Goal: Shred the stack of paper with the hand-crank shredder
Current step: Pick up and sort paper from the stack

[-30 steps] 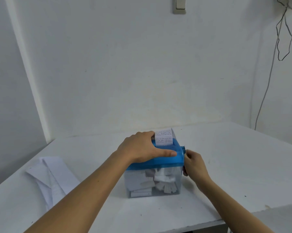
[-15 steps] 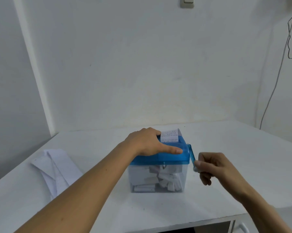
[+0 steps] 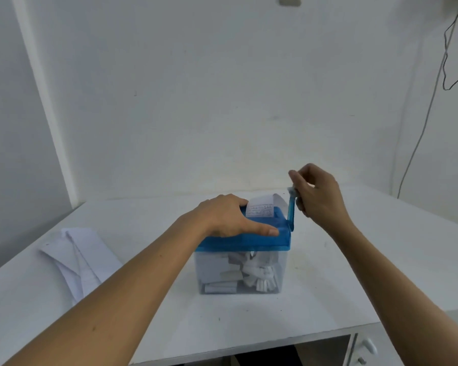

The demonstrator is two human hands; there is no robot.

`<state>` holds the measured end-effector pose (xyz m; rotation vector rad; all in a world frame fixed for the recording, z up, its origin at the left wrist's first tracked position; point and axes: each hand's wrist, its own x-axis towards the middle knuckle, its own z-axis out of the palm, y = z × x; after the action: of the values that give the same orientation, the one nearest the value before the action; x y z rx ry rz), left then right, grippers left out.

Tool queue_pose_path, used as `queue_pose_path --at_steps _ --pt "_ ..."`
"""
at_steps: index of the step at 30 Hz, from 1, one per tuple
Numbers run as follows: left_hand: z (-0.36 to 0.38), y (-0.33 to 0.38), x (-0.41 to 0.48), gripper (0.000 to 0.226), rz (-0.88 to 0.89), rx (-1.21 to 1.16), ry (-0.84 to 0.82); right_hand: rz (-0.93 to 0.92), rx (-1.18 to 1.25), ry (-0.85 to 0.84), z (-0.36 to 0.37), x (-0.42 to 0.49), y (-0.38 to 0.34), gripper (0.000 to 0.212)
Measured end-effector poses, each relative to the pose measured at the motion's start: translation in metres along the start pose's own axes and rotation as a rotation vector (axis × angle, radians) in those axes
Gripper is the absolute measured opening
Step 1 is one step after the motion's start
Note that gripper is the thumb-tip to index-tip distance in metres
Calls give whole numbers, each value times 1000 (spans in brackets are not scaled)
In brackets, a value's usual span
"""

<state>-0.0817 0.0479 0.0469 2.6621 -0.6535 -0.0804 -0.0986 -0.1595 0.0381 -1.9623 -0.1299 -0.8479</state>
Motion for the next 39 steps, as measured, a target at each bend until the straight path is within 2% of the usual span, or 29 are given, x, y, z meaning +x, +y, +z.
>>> queue_pose_path --at_steps 3,6,8,11,14,17,21,25,28,33,36,39 --pt "2 -2 1 81 20 9 13 85 -144 -41 20 15 19 39" --pt "5 -4 -2 62 30 47 62 203 -261 -157 39 -1 53 51" --pt "8 -4 -3 64 30 77 93 264 -242 -180 43 -24 72 50" --pt "10 -5 -1 78 5 109 119 319 -177 -129 39 -57 79 50" --pt "9 -4 -1 82 -12 134 120 295 -200 -176 30 -76 68 62" --pt "8 -4 -1 82 -26 116 103 256 -172 -245 14 -93 54 65" --pt "7 -2 -1 89 -25 110 76 190 7 -353 -18 -104 30 64" --pt "5 0 -1 90 -25 99 55 69 124 -448 -40 -88 14 45" --pt "5 0 2 94 -25 90 41 37 220 -412 -38 -77 10 40" --pt "5 2 1 99 -13 51 24 21 337 -168 -14 -50 7 60" --pt "5 -1 2 105 -12 29 29 101 329 -78 -2 -28 6 53" --pt "5 -2 2 105 18 26 25 129 235 -56 6 -7 14 39"
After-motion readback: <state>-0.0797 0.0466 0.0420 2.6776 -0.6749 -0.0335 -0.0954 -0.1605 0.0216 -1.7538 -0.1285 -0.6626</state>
